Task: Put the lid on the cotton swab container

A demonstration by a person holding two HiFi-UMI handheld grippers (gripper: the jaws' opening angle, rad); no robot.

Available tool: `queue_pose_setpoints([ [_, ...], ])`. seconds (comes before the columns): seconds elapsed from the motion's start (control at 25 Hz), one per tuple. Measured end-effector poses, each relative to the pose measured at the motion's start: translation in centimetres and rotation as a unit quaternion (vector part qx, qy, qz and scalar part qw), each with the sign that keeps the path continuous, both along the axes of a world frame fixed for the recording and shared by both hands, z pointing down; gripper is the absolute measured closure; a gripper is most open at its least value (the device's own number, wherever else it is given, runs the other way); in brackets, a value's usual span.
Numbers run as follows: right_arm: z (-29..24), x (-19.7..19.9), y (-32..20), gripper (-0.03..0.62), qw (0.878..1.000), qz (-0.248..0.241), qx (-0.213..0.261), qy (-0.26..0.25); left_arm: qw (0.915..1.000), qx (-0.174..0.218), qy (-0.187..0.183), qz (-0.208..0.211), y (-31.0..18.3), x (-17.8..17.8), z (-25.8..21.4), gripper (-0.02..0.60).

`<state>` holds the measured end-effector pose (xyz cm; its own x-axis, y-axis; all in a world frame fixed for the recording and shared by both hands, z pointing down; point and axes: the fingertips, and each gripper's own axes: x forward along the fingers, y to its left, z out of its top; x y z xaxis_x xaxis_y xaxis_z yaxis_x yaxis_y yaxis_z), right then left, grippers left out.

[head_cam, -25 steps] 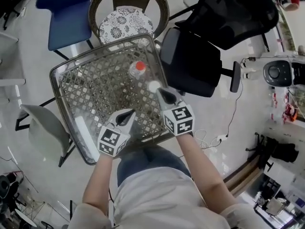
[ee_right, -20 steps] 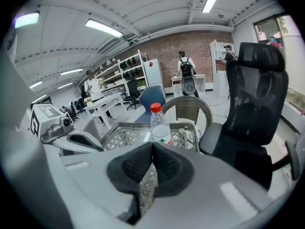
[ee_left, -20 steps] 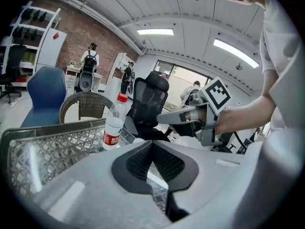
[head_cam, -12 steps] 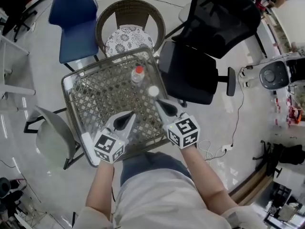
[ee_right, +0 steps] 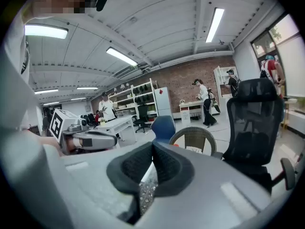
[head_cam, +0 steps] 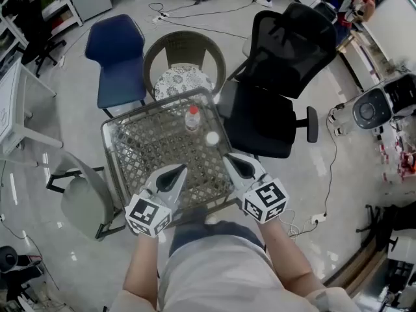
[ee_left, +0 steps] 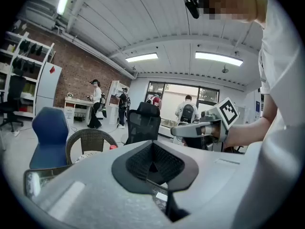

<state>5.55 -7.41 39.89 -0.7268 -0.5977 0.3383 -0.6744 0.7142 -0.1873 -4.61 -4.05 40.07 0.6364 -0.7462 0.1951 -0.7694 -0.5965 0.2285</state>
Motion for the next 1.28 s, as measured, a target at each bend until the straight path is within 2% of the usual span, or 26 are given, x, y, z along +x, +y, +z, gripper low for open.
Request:
queue_pose_setpoints([
  [0.28, -4.3, 1.5, 3.4, 0.591, 0.999, -0.014, 0.043, -0.015, 0.9995, 0.025, 0.004, -0.019, 2.8, -0.1, -3.7, 0.575],
  [0.56, -6.8, 3.0, 6.3, 0.591, 0.997, -0.022, 0.069, -0.027, 0.9982, 0.051, -0.022, -0.024, 5.5, 0.7, -6.1, 0.575],
  [0.96, -7.2, 5.1, 8.6, 0.591, 0.995, -0.019, 0.088, -0.041, 0.9962, 0.080, -0.027, -0.021, 6.8, 2.4, -8.6, 0.575],
  [1.28, -7.3, 5.5, 9.5, 0.591, 0.995, -0.009, 0.094, -0.043, 0.9960, 0.082, -0.031, -0.014, 7.0, 2.8, -8.6, 0.575],
])
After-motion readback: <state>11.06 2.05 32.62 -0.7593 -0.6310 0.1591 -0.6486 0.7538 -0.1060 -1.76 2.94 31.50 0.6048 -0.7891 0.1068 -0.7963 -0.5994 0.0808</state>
